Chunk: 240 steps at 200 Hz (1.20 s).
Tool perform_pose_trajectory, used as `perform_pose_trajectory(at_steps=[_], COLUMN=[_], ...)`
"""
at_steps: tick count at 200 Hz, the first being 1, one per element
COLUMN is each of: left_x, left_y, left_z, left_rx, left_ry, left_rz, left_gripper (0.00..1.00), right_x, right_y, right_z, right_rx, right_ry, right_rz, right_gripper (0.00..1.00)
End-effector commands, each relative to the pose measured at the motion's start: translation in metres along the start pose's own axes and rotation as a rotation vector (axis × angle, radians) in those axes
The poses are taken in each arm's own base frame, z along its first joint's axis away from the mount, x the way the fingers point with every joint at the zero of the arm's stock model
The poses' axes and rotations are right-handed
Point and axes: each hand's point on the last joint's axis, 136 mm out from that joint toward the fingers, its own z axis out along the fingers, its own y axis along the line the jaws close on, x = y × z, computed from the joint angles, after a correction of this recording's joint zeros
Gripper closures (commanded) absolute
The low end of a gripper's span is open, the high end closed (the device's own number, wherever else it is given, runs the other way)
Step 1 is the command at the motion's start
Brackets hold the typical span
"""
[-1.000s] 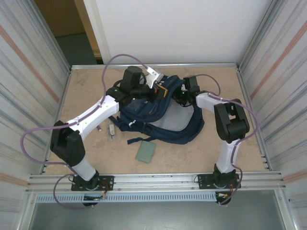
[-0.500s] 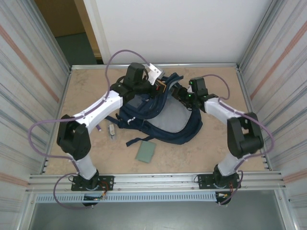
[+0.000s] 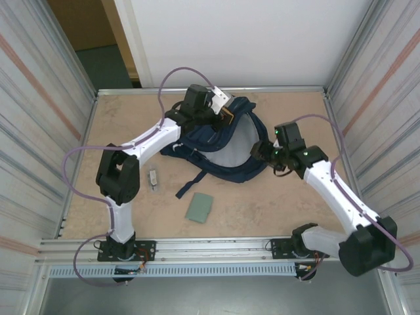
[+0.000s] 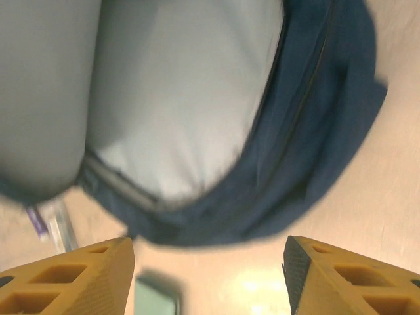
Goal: Pack the student bag
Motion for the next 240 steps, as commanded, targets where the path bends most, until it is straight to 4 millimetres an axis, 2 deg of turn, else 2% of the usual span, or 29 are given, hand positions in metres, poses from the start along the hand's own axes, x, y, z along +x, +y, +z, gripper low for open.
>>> perform_pose_trajectory(at_steps=[1,14,32,50,63,89,129,150,165,175,181,200,208,240], left_x=[-0.006,0.001,0.013,0.027,0.037,0.082,0.162,0.21,0.246,0.263,0.268,0.283,0.286,0.292], left_y=[0.004,0.01,0.005,0.001,-0.002,-0.022,-0.071,-0.099,-0.107,-0.114,-0.121,-0.136,-0.14,-0.152], left_z=[0.015,0.015,0.003,-0.02,-0.043,-0.084,-0.132,-0.149,-0.165,-0.169,-0.169,-0.166,-0.164,-0.152], left_rx=[0.008,-0.054,-0.093,-0.158,-0.194,-0.218,-0.18,-0.148,-0.243,-0.263,-0.237,-0.173,-0.159,-0.08], left_ry=[-0.033,0.009,0.076,0.082,0.083,0.16,0.369,0.505,0.611,0.661,0.681,0.727,0.73,0.709], left_rz=[-0.024,-0.092,-0.128,-0.188,-0.27,-0.433,-0.696,-0.851,-0.88,-0.881,-0.898,-0.96,-0.98,-1.011], left_gripper=[0.75,0.64,0.61,0.54,0.48,0.45,0.39,0.42,0.46,0.49,0.52,0.73,0.78,0.83], right_x=[0.058,0.069,0.085,0.109,0.128,0.164,0.203,0.22,0.23,0.233,0.236,0.243,0.245,0.25], right_y=[-0.016,-0.025,-0.032,-0.02,-0.002,0.025,0.049,0.054,0.057,0.056,0.057,0.057,0.054,0.049], right_z=[-0.008,-0.01,-0.01,-0.001,0.008,0.029,0.051,0.067,0.077,0.084,0.089,0.1,0.105,0.116], right_rx=[0.075,0.15,0.233,0.187,0.093,-0.073,-0.128,-0.132,-0.165,-0.173,-0.188,-0.197,-0.191,-0.235], right_ry=[0.143,0.126,0.117,0.157,0.222,0.373,0.542,0.612,0.654,0.66,0.677,0.72,0.729,0.753], right_rz=[-0.008,-0.088,-0.225,-0.332,-0.35,-0.385,-0.474,-0.479,-0.489,-0.476,-0.458,-0.412,-0.4,-0.34], right_gripper=[0.38,0.39,0.38,0.38,0.38,0.41,0.41,0.41,0.41,0.41,0.41,0.41,0.41,0.43])
